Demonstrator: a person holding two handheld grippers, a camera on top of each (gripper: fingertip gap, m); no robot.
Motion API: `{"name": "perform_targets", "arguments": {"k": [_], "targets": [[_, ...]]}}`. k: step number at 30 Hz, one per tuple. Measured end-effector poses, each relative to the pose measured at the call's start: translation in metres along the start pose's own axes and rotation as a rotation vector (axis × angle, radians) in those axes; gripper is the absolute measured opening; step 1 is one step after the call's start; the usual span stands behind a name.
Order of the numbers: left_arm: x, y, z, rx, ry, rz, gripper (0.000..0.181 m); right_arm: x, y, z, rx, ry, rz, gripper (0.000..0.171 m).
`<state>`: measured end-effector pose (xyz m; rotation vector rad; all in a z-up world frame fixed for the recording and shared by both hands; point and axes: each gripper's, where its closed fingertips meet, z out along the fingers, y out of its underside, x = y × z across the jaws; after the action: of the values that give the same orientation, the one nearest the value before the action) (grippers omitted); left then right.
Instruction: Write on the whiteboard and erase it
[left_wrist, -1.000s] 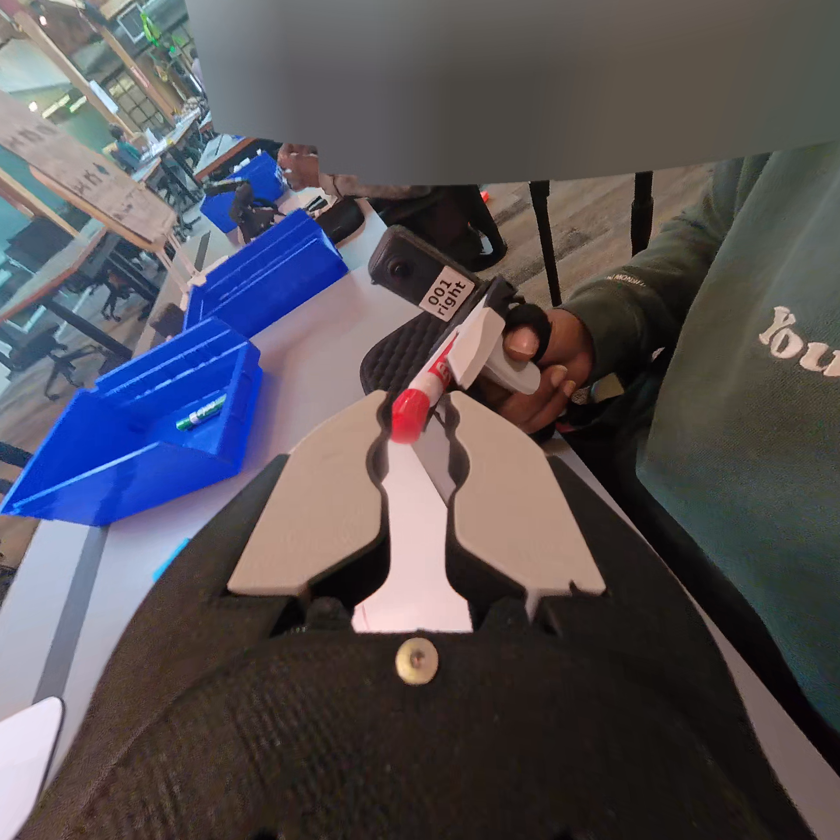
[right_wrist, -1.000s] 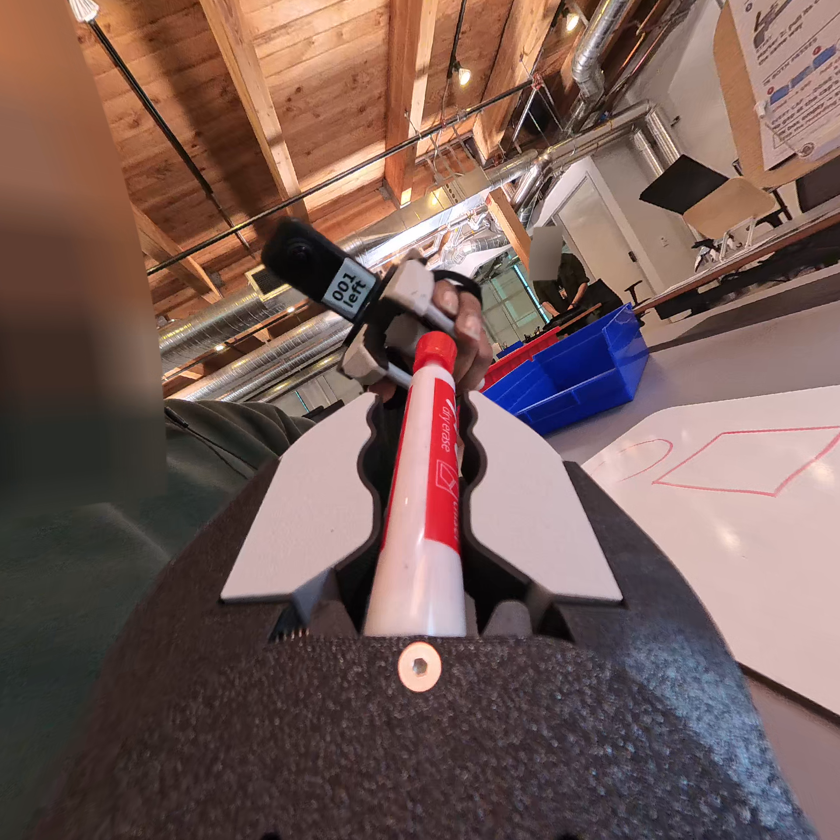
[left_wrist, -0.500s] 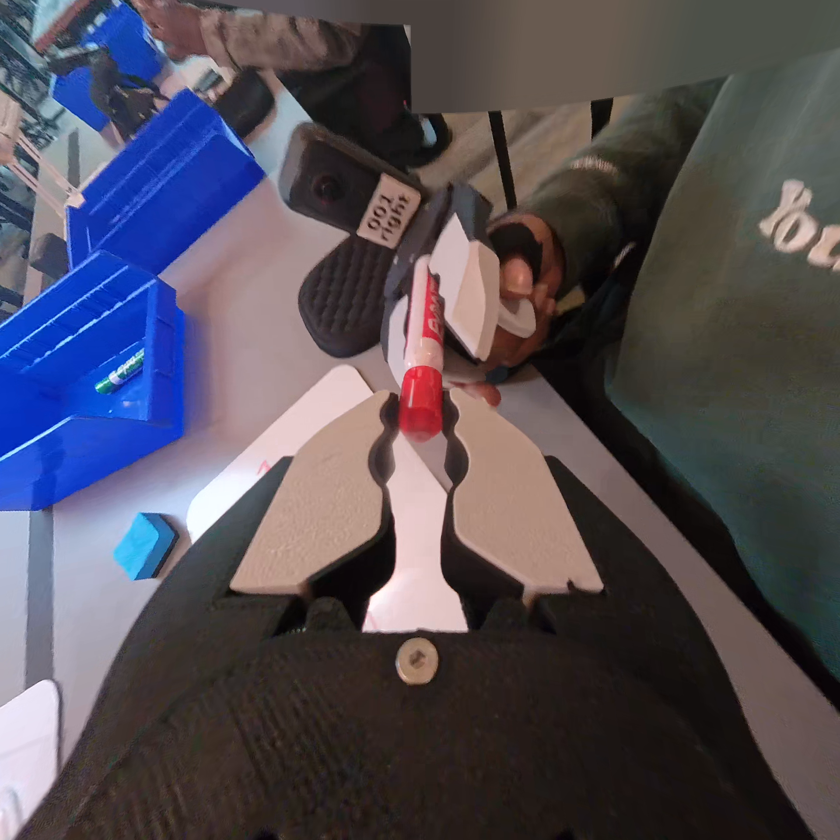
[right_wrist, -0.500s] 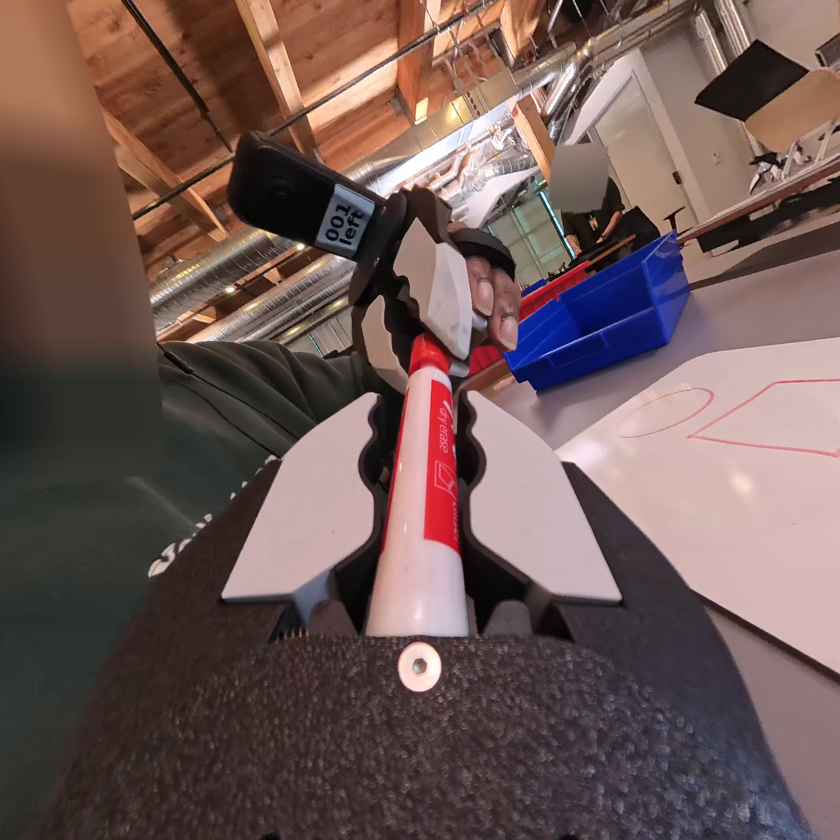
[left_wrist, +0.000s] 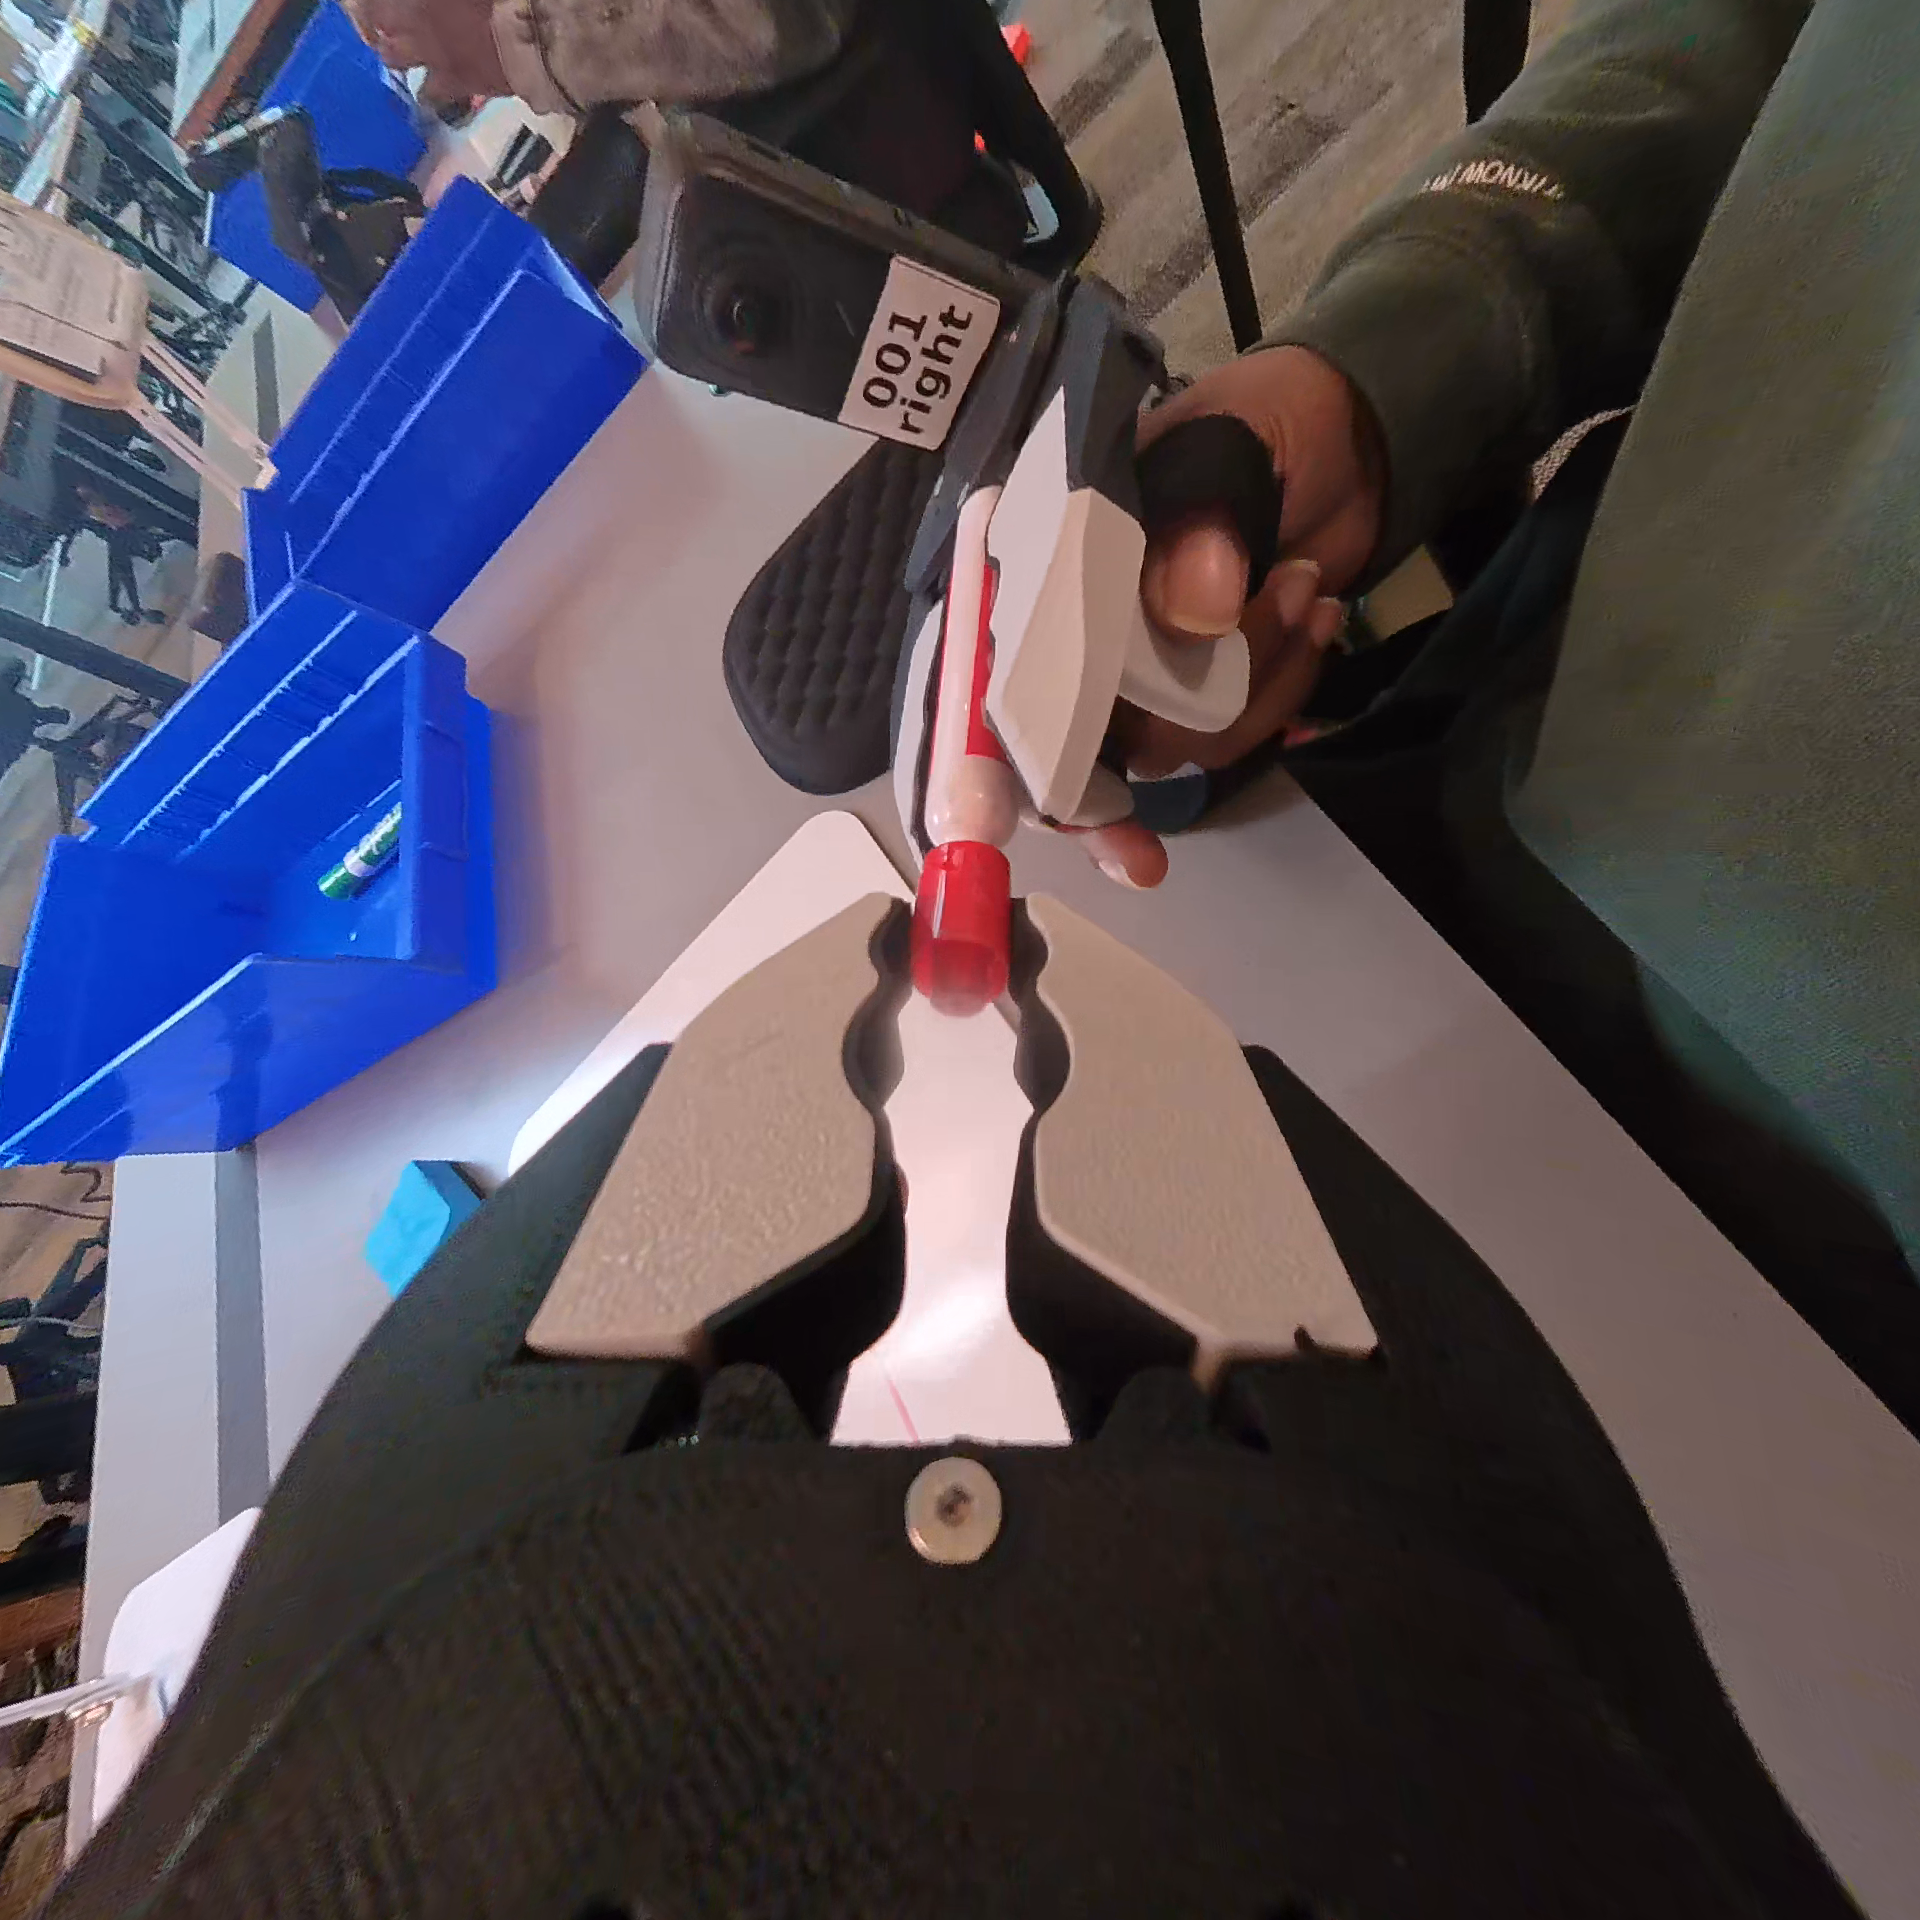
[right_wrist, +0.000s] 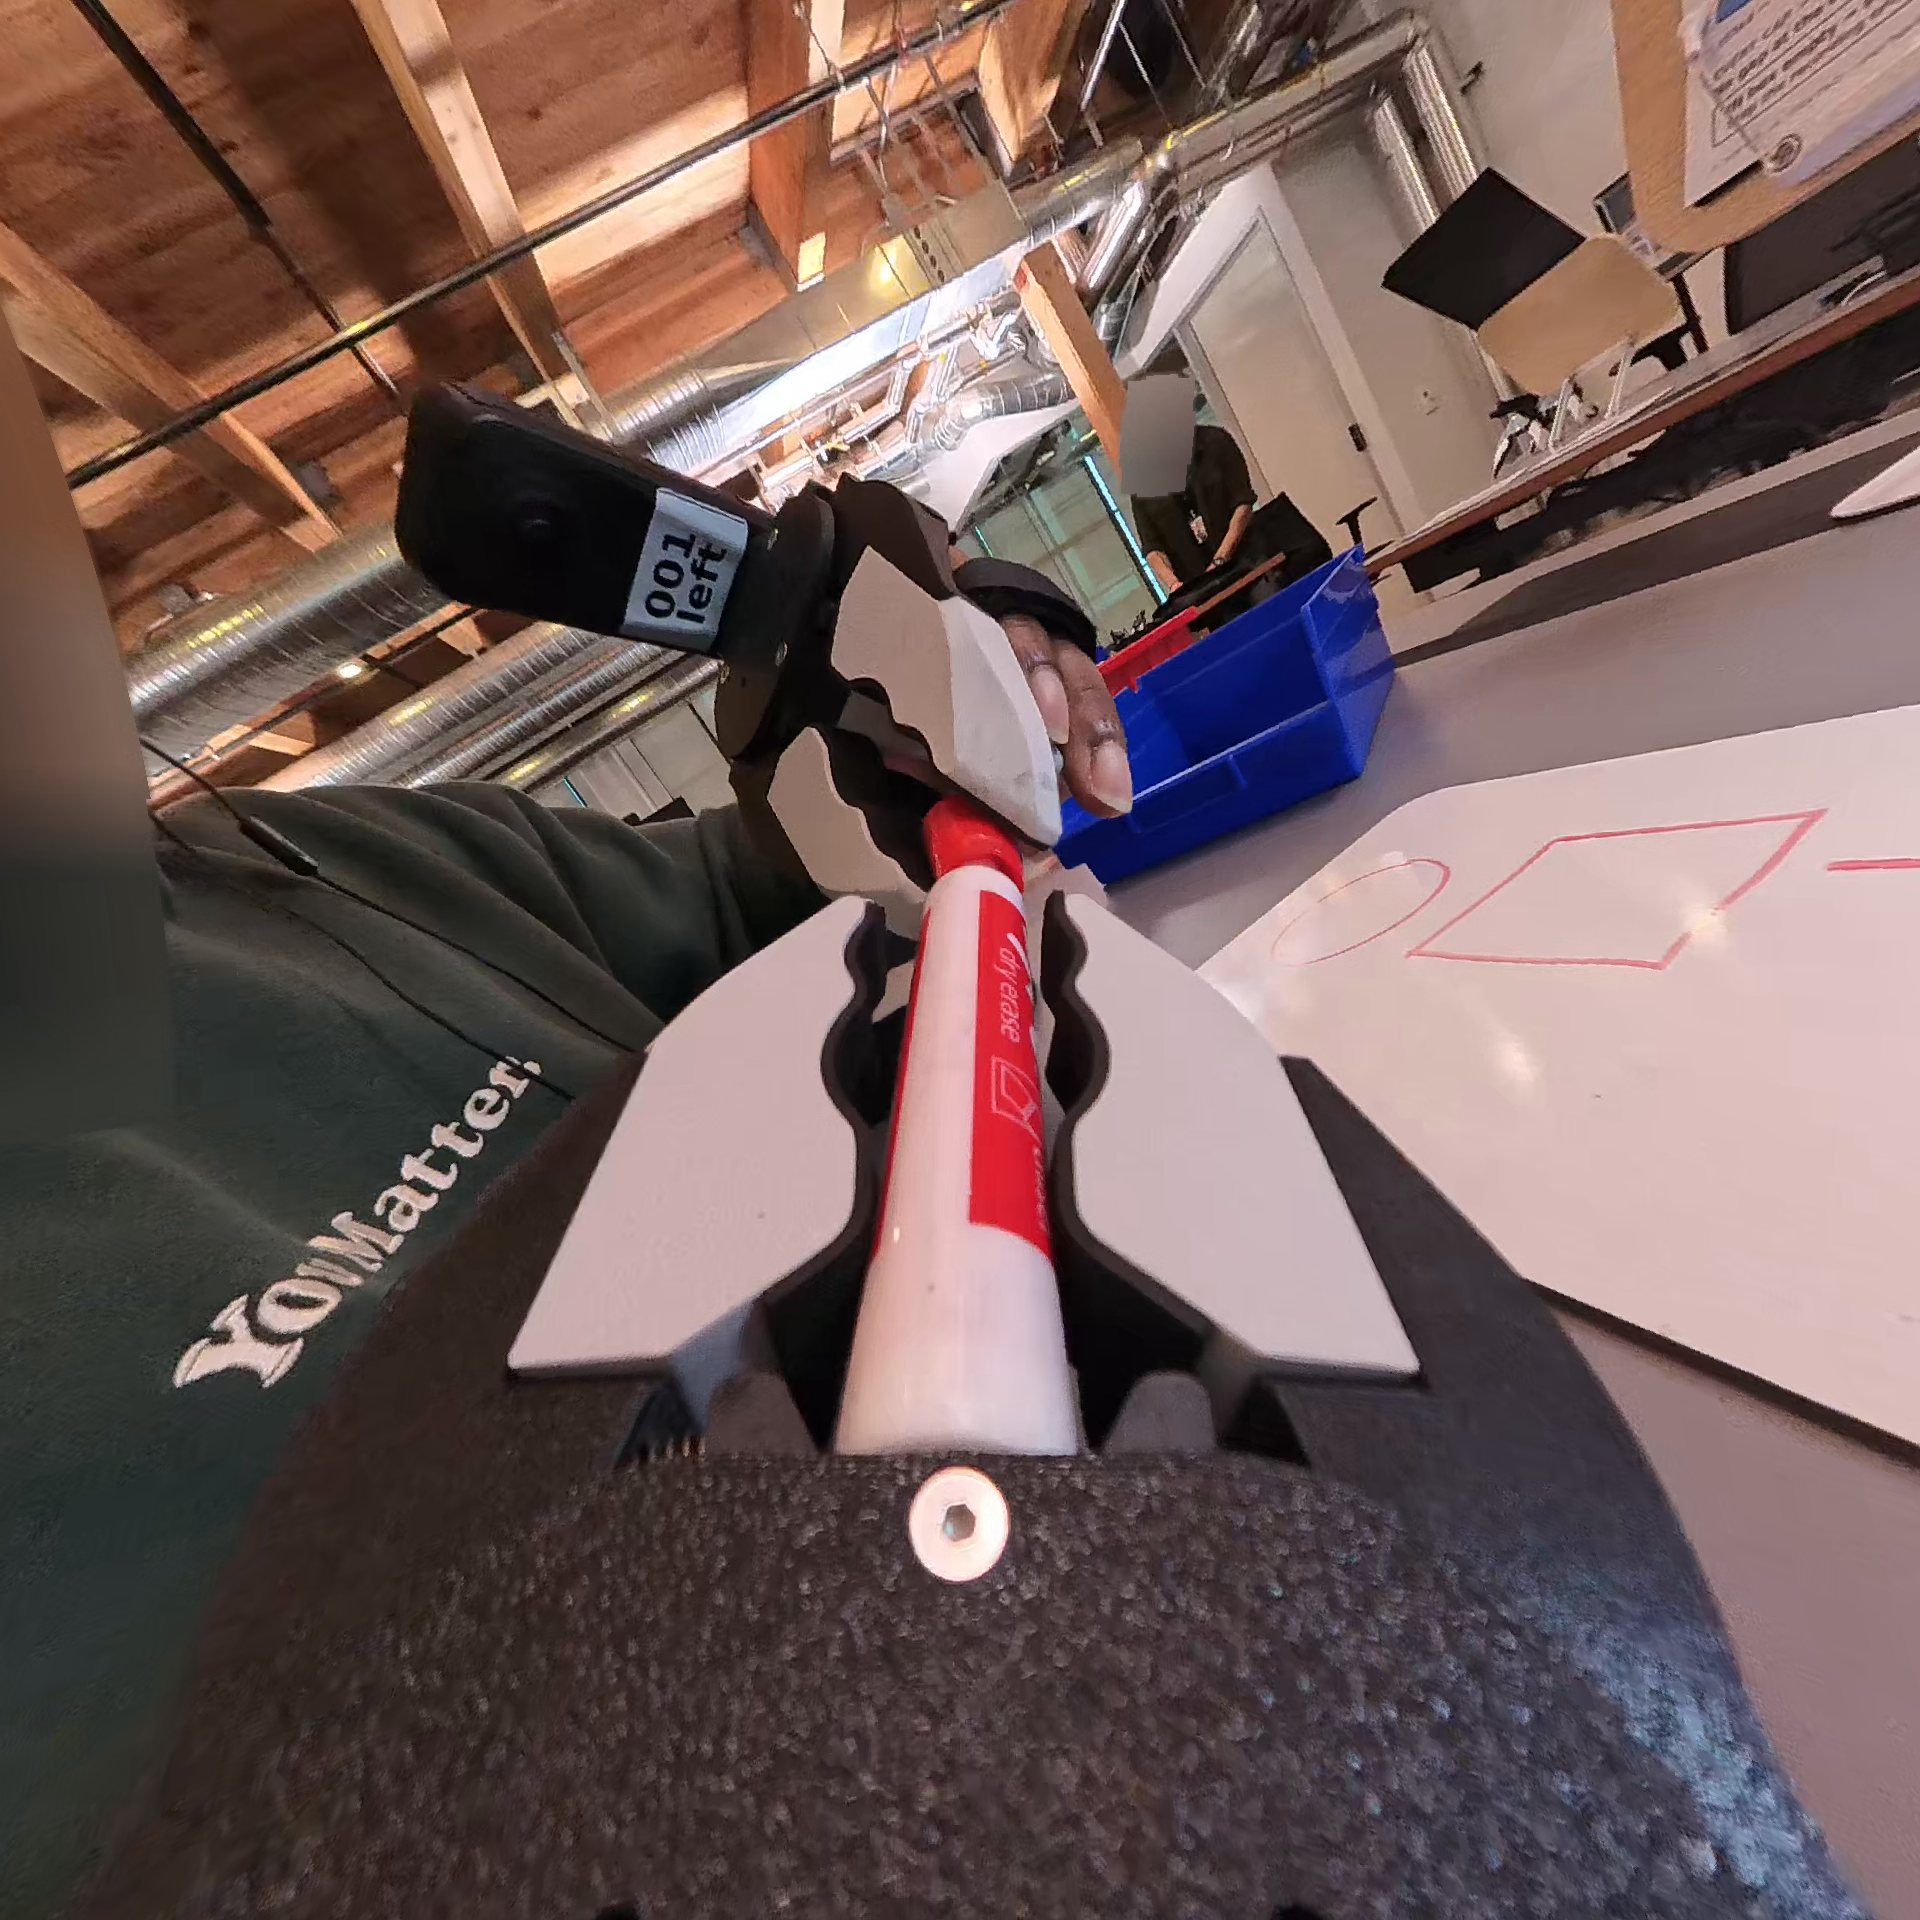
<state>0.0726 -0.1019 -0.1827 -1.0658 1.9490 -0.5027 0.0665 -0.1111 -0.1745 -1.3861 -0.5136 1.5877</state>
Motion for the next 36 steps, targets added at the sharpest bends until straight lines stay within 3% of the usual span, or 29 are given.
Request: {"name": "perform_targets", "arguments": {"k": [26, 29, 32, 36], "targets": [[0.012, -0.003, 0.002, 0.089, 0.002, -0.014, 0.019, -0.006, 0.008, 0.004, -0.042, -0.017, 0.045, 0.033], [0.007, -0.01, -0.005, 0.158, 0.008, -0.091, 0.02, -0.012, 0.005, 0.006, -0.095, -0.005, -0.037, 0.041], [0.002, -0.004, -0.022, 0.196, 0.04, -0.175, 0.02, 0.002, -0.009, -0.006, -0.19, 0.204, -0.324, 0.052], [0.014, 0.021, -0.032, 0.137, 0.158, -0.289, 0.02, 0.01, 0.004, -0.012, -0.541, 0.337, -0.637, 0.052]]}}
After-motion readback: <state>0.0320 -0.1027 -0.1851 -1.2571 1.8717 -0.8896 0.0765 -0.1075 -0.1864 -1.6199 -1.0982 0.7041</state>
